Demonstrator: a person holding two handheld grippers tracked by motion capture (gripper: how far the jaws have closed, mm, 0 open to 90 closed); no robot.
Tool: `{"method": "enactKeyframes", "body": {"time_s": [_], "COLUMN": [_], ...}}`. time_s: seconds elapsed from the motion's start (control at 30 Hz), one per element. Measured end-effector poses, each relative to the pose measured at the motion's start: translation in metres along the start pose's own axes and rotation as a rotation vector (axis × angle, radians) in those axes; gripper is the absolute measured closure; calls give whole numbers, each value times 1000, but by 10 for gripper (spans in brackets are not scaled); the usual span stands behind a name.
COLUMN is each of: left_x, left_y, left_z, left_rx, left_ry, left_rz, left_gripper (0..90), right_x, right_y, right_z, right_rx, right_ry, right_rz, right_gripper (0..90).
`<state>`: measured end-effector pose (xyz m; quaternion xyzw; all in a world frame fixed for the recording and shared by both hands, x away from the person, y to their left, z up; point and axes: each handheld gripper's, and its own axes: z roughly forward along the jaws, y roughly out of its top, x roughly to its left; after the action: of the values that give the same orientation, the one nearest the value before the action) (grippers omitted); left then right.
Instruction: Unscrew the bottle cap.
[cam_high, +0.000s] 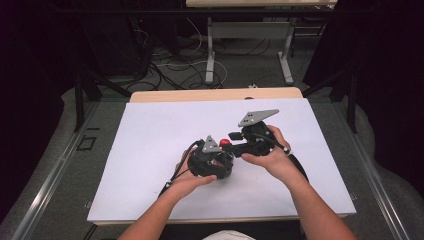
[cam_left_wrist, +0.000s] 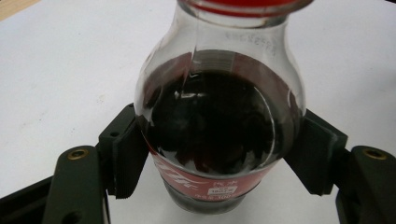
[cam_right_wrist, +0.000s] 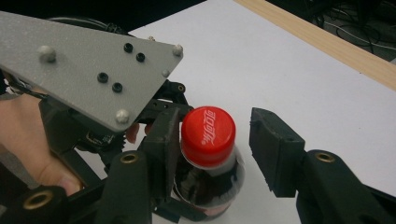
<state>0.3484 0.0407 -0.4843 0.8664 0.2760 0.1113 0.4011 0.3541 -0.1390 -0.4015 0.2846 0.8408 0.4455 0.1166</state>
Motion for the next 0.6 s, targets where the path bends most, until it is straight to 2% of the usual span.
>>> {"method": "enactKeyframes", "body": {"time_s": [0.13, 0.37, 0.4, 0.6], "left_x": [-3, -8, -7, -8], "left_y": [1, 3, 3, 2], "left_z": [0, -2, -3, -3], "left_rx": [-11, -2, 11, -9], "left_ry": [-2, -15, -27, -17], "left_rz": [11, 19, 21, 23], "left_gripper": [300, 300, 300, 301], "right_x": [3, 6, 6, 5], "right_y": [1, 2, 2, 2], "right_z": [5, 11, 11, 12], "right_rx": [3, 6, 6, 20], "right_ry": [0, 1, 1, 19], "right_rz": [2, -6, -6, -18], "right_gripper": [538, 589, 589, 606]}}
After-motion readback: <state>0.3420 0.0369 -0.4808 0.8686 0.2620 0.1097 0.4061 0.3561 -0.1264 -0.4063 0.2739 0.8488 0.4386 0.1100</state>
